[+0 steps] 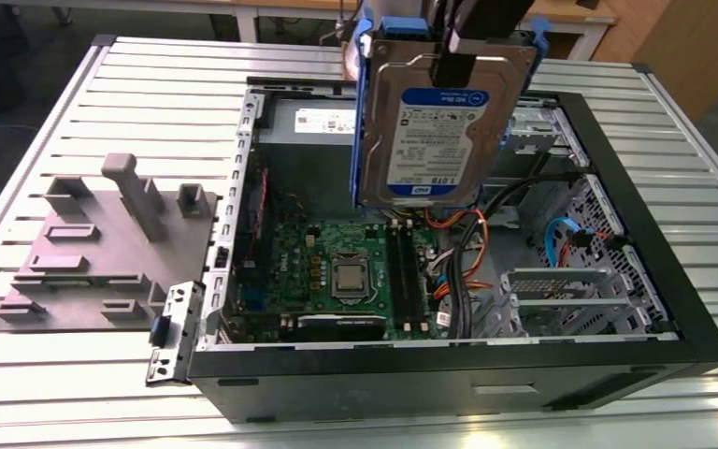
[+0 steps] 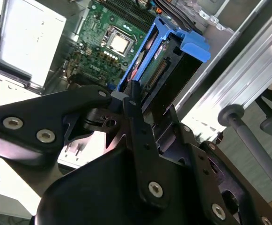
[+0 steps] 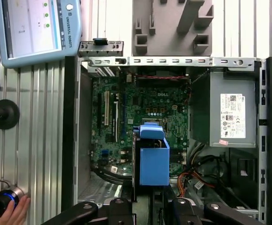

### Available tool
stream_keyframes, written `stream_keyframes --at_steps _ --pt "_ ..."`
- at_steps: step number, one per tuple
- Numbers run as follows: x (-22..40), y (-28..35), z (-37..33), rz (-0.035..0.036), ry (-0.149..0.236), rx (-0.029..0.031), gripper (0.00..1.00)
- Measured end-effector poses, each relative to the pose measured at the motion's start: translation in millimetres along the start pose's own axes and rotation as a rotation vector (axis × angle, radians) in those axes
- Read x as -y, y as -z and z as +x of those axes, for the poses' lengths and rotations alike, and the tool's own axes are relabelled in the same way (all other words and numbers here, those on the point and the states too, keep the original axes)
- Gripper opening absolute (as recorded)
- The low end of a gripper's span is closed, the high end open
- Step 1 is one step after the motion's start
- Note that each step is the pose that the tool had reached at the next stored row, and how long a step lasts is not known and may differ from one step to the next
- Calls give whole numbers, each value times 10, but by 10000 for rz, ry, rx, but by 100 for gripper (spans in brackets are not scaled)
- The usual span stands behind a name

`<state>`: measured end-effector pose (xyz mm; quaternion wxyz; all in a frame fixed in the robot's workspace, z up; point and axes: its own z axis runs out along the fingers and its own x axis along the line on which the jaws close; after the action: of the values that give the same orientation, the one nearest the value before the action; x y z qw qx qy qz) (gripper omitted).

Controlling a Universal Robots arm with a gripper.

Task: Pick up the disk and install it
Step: 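Pick up the disk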

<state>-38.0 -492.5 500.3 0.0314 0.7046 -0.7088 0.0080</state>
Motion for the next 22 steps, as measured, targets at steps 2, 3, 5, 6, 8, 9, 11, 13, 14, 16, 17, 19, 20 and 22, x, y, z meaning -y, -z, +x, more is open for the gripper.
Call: stream_keyframes --at_steps 2,3,5,6,8,9,11,13,14,16,17,19,20,22 --pt "0 -2 40 0 -1 -25 35" --pt "0 -3 59 0 -1 -37 35" --pt "1 -5 99 0 -2 -60 35" --pt "1 -7 121 0 -2 -69 35" --pt "1 -9 169 0 -3 -87 35" --pt "1 -11 192 0 -3 -96 35" --pt "2 -14 231 1 -3 -112 35" --pt "1 -15 250 1 -5 -119 35" --pt "1 -15 250 1 -5 -120 35" --pt "1 -15 250 1 -5 -120 35" --pt "2 -15 251 1 -4 -120 35" --pt "2 -15 251 1 -4 -120 35" --pt "2 -15 253 1 -2 -76 35" --pt "2 -15 254 0 4 94 35"
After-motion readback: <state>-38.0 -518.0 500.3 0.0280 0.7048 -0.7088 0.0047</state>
